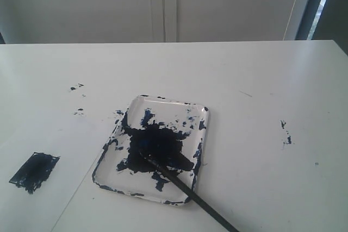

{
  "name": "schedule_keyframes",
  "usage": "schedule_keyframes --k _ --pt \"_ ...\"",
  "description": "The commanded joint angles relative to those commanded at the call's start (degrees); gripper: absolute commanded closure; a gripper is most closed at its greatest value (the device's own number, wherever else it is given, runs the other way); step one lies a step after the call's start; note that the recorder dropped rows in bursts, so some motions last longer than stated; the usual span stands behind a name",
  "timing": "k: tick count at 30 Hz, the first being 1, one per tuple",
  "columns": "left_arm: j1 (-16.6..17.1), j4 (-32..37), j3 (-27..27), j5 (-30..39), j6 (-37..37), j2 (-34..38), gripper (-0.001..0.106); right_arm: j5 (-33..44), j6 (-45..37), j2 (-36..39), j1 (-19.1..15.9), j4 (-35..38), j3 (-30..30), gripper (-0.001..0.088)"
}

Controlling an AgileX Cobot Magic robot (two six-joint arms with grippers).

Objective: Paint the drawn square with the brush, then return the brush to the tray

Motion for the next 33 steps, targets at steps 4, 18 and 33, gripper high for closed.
schedule_keyframes --k 4,18,33 --pt "1.5 0.0 0.0 0.0 0.0 0.0 0.092 -0.1 0.0 -0.2 0.0 0.0 0.0 0.0868" --pt "10.1 0.0 0.0 -0.7 0.0 0.0 0.092 0.2 0.4 -2.4 0.0 0.0 0.0 0.0868" --pt "10.1 -2.1 0.0 -2.0 -13.1 0.0 0.092 0.2 0.4 -2.4 0.0 0.0 0.0 0.0868"
